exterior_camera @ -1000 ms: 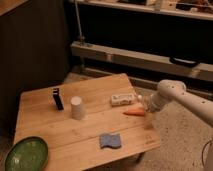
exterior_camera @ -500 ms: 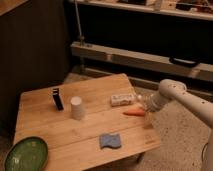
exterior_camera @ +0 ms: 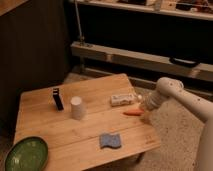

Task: Drag the pepper across the table

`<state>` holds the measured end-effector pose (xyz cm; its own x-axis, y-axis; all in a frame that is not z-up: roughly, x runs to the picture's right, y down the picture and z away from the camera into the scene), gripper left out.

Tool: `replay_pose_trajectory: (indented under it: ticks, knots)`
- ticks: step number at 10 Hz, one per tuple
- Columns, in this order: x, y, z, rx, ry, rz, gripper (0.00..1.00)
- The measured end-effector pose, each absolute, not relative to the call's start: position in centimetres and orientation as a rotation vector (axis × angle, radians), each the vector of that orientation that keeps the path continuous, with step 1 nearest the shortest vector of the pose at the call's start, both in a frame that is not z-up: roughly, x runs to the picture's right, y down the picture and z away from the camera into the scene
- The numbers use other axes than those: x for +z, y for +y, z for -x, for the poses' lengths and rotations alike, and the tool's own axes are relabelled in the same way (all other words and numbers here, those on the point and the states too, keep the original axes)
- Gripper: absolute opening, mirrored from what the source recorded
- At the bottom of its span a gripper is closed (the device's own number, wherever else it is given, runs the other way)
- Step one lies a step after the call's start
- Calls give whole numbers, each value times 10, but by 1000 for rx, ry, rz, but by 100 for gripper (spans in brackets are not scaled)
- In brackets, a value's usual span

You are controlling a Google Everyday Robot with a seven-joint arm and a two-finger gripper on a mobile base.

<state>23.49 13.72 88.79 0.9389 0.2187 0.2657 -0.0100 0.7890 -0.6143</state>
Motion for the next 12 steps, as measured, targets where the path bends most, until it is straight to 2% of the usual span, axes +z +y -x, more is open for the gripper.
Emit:
replay_pose_trajectory:
  ticks: [2, 8, 12]
  knots:
    - [887, 136, -232, 119, -326, 655, 16]
    - [879, 141, -216, 49, -233, 634, 15]
    - [871, 157, -173, -68, -212, 646, 15]
